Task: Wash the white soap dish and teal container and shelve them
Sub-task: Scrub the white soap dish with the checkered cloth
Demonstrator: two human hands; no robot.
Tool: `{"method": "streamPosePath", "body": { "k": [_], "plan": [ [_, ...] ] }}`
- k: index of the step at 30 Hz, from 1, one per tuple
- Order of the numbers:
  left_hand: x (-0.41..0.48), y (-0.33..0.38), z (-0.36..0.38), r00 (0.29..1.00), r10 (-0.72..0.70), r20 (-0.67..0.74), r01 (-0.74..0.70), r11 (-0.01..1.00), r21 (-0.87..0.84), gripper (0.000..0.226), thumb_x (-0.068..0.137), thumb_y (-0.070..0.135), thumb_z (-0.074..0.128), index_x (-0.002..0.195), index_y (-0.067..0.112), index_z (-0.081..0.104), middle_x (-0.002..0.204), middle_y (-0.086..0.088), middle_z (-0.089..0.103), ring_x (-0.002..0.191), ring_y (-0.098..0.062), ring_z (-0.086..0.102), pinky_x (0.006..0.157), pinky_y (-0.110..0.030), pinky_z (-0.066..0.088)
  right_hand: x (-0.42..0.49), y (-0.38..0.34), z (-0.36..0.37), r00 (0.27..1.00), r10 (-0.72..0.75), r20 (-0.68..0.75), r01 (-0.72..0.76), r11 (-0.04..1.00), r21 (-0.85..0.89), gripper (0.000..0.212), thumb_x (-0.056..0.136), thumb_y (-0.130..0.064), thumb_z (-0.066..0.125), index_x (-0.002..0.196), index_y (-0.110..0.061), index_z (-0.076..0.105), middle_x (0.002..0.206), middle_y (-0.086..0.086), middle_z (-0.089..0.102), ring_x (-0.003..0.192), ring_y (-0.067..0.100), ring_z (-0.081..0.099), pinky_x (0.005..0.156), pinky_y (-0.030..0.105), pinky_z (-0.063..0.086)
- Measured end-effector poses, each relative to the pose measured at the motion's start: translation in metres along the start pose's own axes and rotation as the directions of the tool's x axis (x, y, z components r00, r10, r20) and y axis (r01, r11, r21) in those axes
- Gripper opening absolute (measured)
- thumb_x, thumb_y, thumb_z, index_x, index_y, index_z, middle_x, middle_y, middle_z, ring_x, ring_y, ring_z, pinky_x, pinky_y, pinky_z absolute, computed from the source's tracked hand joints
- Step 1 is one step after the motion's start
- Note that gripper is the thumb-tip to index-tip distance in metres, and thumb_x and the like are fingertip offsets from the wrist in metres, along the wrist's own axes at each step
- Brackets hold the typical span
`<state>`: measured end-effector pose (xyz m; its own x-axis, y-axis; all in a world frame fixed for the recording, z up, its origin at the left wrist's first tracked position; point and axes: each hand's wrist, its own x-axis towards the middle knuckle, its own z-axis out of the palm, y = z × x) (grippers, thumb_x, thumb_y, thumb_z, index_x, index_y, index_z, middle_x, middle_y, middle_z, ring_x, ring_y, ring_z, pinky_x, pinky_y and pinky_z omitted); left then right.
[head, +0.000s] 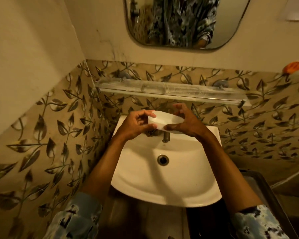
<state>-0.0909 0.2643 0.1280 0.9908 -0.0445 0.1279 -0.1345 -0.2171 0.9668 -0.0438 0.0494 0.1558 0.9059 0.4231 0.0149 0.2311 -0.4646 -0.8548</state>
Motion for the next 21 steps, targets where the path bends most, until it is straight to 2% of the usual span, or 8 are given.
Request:
{"method": "streamPosePath", "body": {
  "k": [2,6,9,11,13,15,18,21],
  "plan": [
    [0.007,0.01,-0.008,0.996,0.057,-0.074,-0.054,0.998,0.037,0.022,0.072,0.009,0.078,0.085,0.022,0.066,0.123,-0.002,0.06,0.11,-0.01,0.061,0.082,-0.021,0.055,0.003,-0.008,-0.007,0.995,-0.029,-0.095,0.033,0.999,0.04,0.085,0.063,-0.032,0.085,0.134,-0.022,0.038,0.129,0.002,0.049,0.116,0.019,0.048,0.085,0.025,0.048],
    [0.026,0.027,-0.022,0.963,0.16,-0.215,-0.14,0.985,0.104,0.019,0.068,0.017,0.081,0.078,0.023,0.067,0.114,-0.003,0.065,0.113,-0.015,0.061,0.084,-0.025,0.056,0.014,-0.026,-0.014,0.964,-0.031,-0.265,0.074,0.985,0.154,0.08,0.065,-0.032,0.084,0.132,-0.014,0.046,0.119,-0.002,0.056,0.102,0.013,0.057,0.071,0.018,0.053],
    [0.042,0.041,-0.033,0.95,0.176,-0.258,-0.146,0.981,0.129,0.022,0.069,0.019,0.082,0.085,0.014,0.069,0.115,-0.004,0.065,0.108,-0.014,0.063,0.079,-0.029,0.059,0.025,-0.038,-0.02,0.939,-0.087,-0.333,0.153,0.972,0.177,0.066,0.067,-0.028,0.082,0.126,-0.01,0.056,0.12,0.003,0.064,0.103,0.013,0.063,0.078,0.023,0.057],
    [0.054,0.051,-0.04,0.95,0.183,-0.252,-0.15,0.978,0.142,0.026,0.071,0.016,0.08,0.094,0.01,0.068,0.114,-0.004,0.065,0.105,-0.012,0.063,0.077,-0.023,0.058,0.035,-0.045,-0.025,0.934,-0.125,-0.336,0.191,0.966,0.173,0.056,0.071,-0.019,0.08,0.123,-0.01,0.059,0.117,0.001,0.065,0.101,0.01,0.064,0.078,0.018,0.056],
    [0.066,0.06,-0.045,0.954,0.179,-0.242,-0.15,0.98,0.132,0.034,0.073,0.01,0.077,0.106,0.006,0.065,0.115,-0.006,0.063,0.108,-0.015,0.062,0.077,-0.014,0.054,0.046,-0.051,-0.028,0.935,-0.132,-0.328,0.2,0.963,0.182,0.052,0.073,-0.013,0.078,0.122,-0.008,0.06,0.115,0.001,0.065,0.099,0.01,0.064,0.075,0.014,0.055],
    [0.077,0.066,-0.05,0.957,0.164,-0.24,-0.131,0.98,0.15,0.047,0.074,0.008,0.077,0.117,0.005,0.06,0.117,-0.007,0.063,0.107,-0.015,0.062,0.08,-0.012,0.053,0.06,-0.053,-0.029,0.938,-0.114,-0.328,0.178,0.969,0.174,0.051,0.073,-0.01,0.078,0.122,-0.006,0.061,0.114,0.001,0.065,0.098,0.01,0.064,0.071,0.012,0.054],
    [0.089,0.067,-0.053,0.956,0.149,-0.254,-0.093,0.971,0.219,0.058,0.072,0.006,0.078,0.125,0.006,0.053,0.12,-0.008,0.061,0.107,-0.013,0.059,0.084,-0.013,0.052,0.082,-0.052,-0.027,0.941,-0.098,-0.323,0.145,0.982,0.125,0.053,0.07,-0.01,0.08,0.12,-0.004,0.062,0.118,0.01,0.067,0.098,0.013,0.064,0.078,0.02,0.055],
    [0.098,0.06,-0.054,0.951,0.125,-0.284,-0.042,0.958,0.283,0.065,0.069,0.005,0.08,0.128,0.006,0.051,0.124,-0.012,0.059,0.111,-0.017,0.058,0.09,-0.022,0.051,0.099,-0.048,-0.026,0.95,-0.076,-0.303,0.104,0.991,0.08,0.055,0.066,-0.012,0.083,0.117,-0.002,0.064,0.115,0.012,0.069,0.098,0.017,0.067,0.086,0.032,0.057]
  ]
}}
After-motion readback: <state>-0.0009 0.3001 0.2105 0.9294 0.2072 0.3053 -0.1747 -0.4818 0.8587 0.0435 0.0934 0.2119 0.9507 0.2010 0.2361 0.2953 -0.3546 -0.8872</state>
